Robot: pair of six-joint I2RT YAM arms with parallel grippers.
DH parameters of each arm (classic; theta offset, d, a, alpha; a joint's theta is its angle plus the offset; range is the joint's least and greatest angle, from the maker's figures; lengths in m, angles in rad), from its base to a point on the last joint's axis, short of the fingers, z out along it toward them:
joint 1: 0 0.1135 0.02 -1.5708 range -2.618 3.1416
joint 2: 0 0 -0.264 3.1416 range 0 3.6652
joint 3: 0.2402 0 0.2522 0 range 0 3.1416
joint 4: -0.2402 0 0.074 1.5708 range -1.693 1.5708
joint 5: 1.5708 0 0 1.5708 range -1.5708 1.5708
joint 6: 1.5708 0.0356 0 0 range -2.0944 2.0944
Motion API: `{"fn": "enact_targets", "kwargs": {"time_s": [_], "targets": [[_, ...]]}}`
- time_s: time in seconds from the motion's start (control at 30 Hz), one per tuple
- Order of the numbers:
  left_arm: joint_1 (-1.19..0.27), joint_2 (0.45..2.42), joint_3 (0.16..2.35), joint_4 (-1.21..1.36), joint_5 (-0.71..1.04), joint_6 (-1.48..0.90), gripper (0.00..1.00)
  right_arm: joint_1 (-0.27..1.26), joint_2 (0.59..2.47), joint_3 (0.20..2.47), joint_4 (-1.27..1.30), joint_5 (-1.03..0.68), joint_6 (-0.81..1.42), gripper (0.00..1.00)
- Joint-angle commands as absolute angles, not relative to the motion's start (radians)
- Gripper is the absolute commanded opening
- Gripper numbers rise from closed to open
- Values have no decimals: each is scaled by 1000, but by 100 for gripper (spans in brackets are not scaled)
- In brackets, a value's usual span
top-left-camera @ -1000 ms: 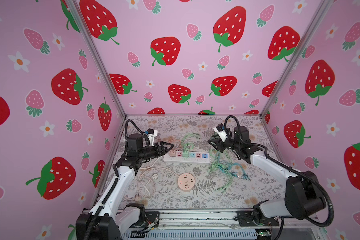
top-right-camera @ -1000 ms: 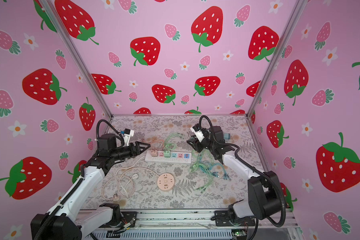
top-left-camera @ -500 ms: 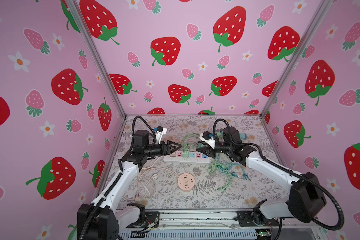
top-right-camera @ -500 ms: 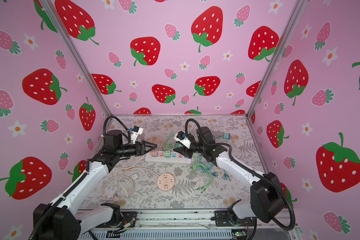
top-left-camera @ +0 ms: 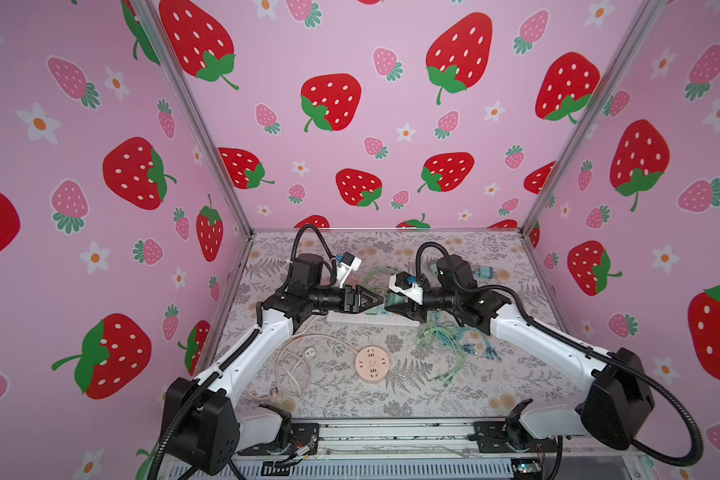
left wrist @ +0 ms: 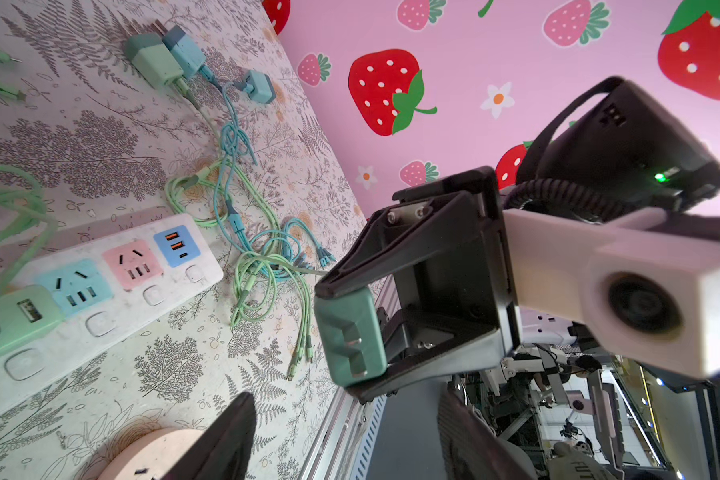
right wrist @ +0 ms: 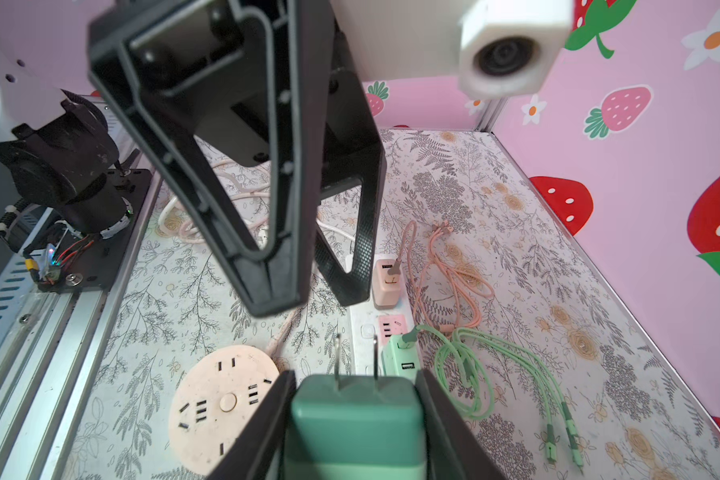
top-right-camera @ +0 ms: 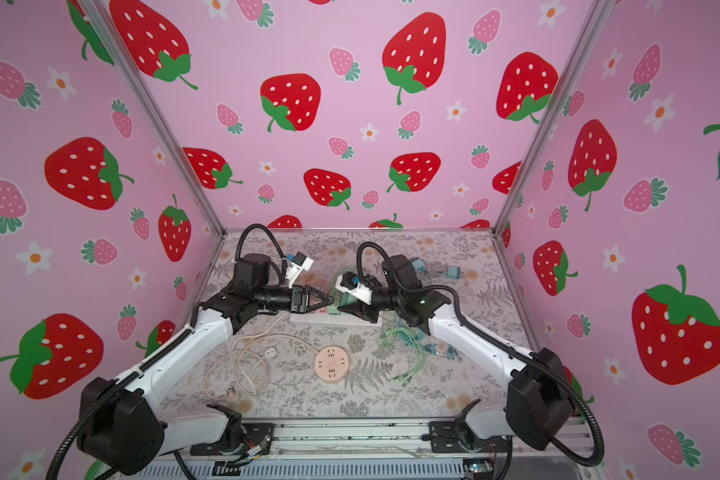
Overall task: Insert the plug
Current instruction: 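Close the left gripper on the charger while the right gripper holds it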
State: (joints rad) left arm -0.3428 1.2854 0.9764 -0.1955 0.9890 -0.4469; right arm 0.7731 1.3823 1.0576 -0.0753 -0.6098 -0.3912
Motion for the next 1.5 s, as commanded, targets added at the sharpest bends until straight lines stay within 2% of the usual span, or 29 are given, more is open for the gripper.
{"fn": "enact_targets", "kwargs": {"time_s": [0.0,1.07,1.23,1.47], "targets": [[-359,1300,1032,-235,1018,-386,71,787,1347,1089,-99,-617,-432,18],[-428,1401,1113,-258,973,-413,45,823,1342,1084,-92,-572,-443,19],[-441,1406,1121,-276,966,-401,40,825,1346,1082,-83,-552,-442,19],[-440,1408,1125,-281,965,-402,29,828,1345,1079,-80,-542,-441,21]]}}
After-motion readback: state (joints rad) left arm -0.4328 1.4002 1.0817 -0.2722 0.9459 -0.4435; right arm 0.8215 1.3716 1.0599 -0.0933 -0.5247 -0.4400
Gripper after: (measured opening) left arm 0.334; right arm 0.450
